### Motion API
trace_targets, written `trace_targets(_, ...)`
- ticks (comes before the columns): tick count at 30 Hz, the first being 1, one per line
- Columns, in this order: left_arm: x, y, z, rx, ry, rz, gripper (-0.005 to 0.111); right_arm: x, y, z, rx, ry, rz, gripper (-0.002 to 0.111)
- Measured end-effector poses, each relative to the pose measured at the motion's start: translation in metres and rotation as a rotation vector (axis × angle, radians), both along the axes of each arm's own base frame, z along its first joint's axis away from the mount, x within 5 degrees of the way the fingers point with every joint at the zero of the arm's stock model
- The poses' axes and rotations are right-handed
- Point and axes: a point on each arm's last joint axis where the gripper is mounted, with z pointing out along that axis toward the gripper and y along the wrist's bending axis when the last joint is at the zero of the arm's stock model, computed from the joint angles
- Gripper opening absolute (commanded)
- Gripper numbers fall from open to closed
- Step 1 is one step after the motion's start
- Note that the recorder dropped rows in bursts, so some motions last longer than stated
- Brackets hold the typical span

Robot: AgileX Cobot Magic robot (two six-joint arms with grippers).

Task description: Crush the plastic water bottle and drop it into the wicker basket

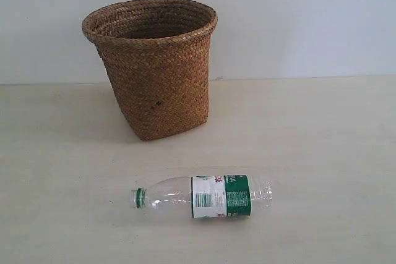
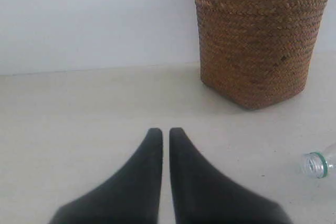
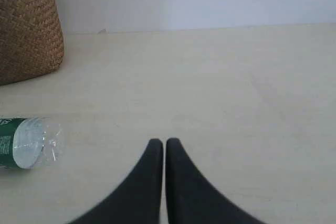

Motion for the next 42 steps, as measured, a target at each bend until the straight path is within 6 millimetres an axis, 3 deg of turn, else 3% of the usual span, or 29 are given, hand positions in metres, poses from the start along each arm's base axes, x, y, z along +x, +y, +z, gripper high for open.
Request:
trace_targets(16, 0.001, 0.0, 0.005, -0.004, -0.052, 0.0, 0.004, 0.0, 0.0, 0.0, 0.0, 0.0, 0.0, 0.0)
trace_targets(21, 0.001, 0.0, 0.023, -0.044, -0.251, 0.0, 0.004, 0.0, 0.0, 0.0, 0.0, 0.0, 0.0, 0.0)
trace_targets(24, -0.002, 0.0, 0.035, -0.166, -0.377, -0.004, 0.004, 0.0, 0.0, 0.0, 0.0, 0.0, 0.0, 0.0)
trace_targets(28, -0.003, 0.0, 0.043, -0.294, -0.411, -0.016, 0.004, 0.0, 0.0, 0.0, 0.0, -0.001, 0.0, 0.0)
trace_targets(32, -0.008, 0.0, 0.069, -0.285, -0.451, -0.027, 0.004, 0.0, 0.0, 0.0, 0.0, -0.001, 0.0, 0.0)
trace_targets(36, -0.001, 0.0, 0.096, -0.278, -0.385, -0.017, 0.004, 0.0, 0.0, 0.0, 0.0, -0.001, 0.0, 0.0)
trace_targets(42, 0.033, -0.003, 0.109, -0.278, -0.116, 0.022, 0.004, 0.0, 0.0, 0.001, 0.001, -0.009, -0.001, 0.0)
